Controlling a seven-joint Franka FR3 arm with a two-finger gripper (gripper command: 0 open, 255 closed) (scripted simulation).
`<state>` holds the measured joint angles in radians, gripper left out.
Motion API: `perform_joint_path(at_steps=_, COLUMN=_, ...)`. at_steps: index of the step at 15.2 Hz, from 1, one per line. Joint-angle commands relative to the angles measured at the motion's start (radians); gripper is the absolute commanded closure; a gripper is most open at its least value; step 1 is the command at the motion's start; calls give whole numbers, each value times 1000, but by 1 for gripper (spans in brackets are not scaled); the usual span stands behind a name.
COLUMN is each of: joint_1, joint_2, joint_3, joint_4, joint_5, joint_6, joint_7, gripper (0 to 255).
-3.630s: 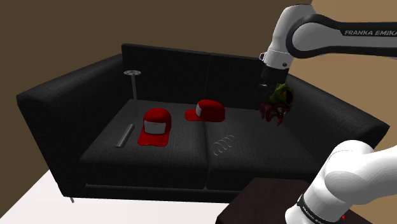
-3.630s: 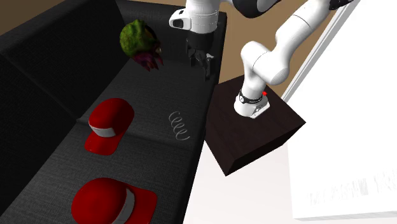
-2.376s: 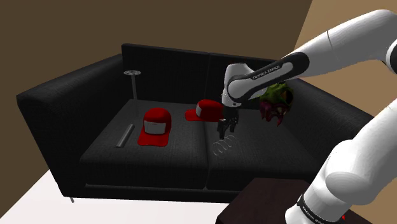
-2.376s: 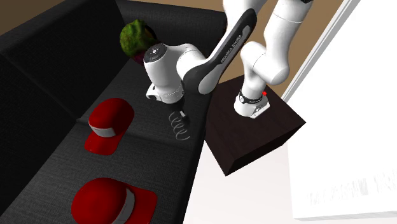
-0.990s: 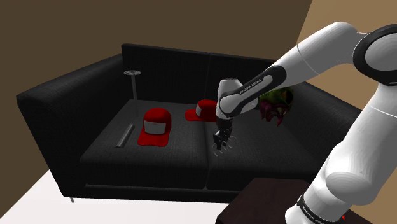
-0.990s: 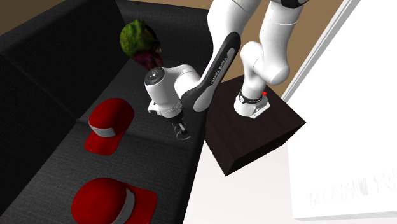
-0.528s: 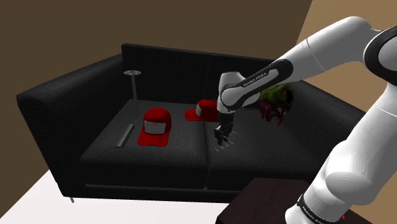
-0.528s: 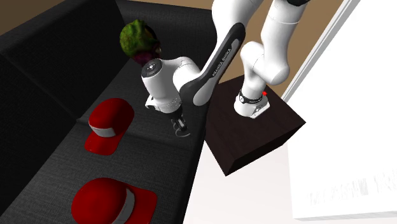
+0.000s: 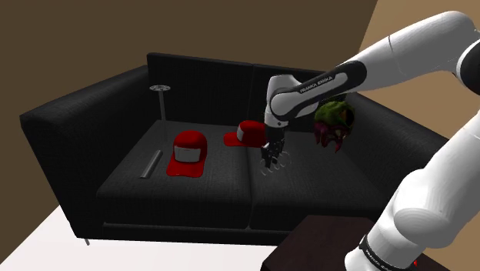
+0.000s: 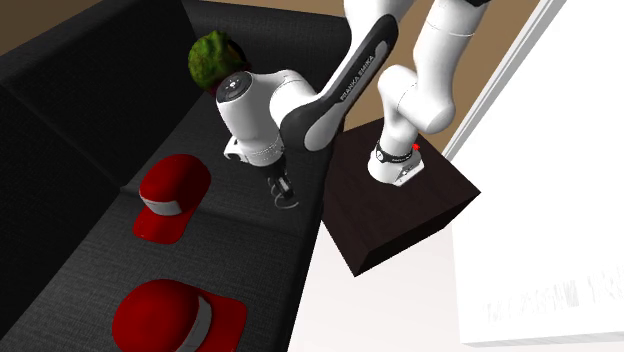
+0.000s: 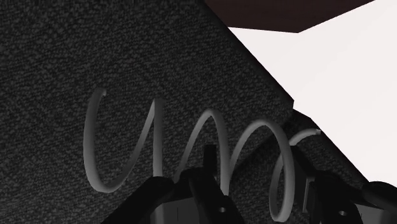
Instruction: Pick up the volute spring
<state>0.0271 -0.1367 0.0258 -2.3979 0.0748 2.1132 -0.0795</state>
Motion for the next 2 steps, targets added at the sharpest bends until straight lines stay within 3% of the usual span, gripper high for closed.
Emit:
perform_joint_path(at_steps=1, joint_1=0, joint_2=-6, joint_3=0, joint_4=12, joint_5=-1, joint_6=-18, joint_7=1, gripper=255)
perform_joint_path(at_steps=2, joint_1=0, joint_2=-5, joint_3=0, joint_4=12, joint_5=-1, joint_6=-18, joint_7=1, gripper=255)
